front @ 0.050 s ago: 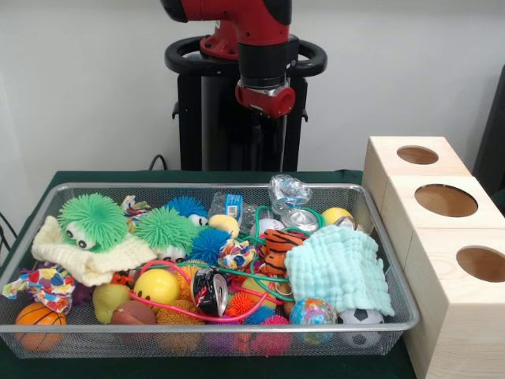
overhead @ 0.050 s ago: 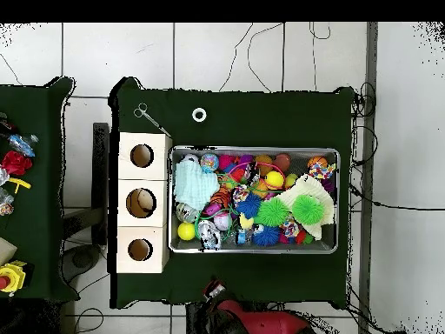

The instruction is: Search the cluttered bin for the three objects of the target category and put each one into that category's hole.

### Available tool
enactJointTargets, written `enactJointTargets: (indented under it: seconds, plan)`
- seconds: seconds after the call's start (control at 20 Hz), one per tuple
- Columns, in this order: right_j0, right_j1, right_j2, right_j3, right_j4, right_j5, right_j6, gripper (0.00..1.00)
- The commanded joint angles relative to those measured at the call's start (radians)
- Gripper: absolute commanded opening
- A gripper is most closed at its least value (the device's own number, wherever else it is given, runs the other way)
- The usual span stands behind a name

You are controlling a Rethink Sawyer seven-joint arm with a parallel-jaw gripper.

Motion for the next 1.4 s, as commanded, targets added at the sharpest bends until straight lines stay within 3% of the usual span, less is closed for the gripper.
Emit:
enactJointTargets:
  seconds: [0.05,0.35,0.75,1.0,1.4]
  plan:
    - [-0.063,-0.017,0.126,-0.151,-0.044,0.018,-0.023,1.00]
    - [-0.067,-0.015,0.133,-0.172,-0.046,0.033,-0.024,1.00]
    - [-0.052,0.047,0.148,-0.241,-0.087,-0.088,-0.002,1.00]
    - [-0.092,0.040,0.215,-0.248,-0.104,-0.095,0.010,1.00]
    - [-0.203,0.056,0.332,-0.239,-0.203,-0.203,0.042,1.00]
